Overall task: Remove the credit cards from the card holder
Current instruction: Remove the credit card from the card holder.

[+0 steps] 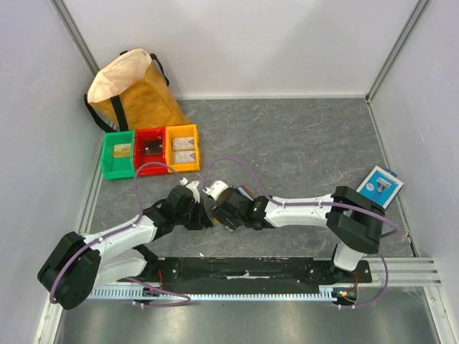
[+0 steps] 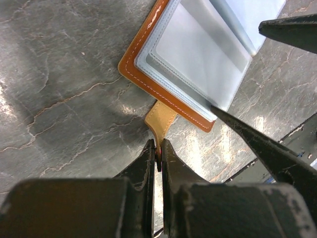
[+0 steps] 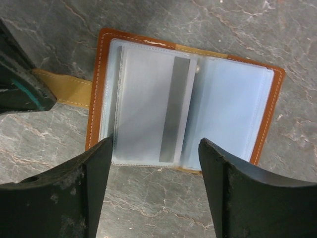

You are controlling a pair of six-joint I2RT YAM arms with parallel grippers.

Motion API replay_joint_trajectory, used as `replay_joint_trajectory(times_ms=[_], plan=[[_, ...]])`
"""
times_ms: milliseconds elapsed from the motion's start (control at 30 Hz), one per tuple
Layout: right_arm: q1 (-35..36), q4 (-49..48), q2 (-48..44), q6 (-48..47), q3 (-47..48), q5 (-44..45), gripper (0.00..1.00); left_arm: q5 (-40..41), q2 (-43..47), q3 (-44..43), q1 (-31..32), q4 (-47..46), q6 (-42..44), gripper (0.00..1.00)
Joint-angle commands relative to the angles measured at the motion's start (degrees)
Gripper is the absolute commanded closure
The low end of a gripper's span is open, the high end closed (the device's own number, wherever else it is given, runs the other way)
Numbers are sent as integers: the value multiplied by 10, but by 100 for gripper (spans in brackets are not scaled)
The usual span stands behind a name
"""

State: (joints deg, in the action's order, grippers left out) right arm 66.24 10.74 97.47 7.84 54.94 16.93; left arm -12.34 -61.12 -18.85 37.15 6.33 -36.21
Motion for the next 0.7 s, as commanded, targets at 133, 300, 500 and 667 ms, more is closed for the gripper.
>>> replay_joint_trajectory(times_ms=[133, 300, 500, 667], plan=[[1, 32, -33, -8, 37, 73, 34, -30, 1, -10, 3, 11, 5, 98], [-2, 48, -38, -9, 48, 99, 41, -30, 7, -11, 4, 22, 8, 98], [-31, 57, -55, 0, 59, 89, 52, -32, 7, -12, 3, 29, 11, 98], [-80, 60, -55, 13, 52, 78, 53, -19, 12, -11, 4, 34, 8, 98]])
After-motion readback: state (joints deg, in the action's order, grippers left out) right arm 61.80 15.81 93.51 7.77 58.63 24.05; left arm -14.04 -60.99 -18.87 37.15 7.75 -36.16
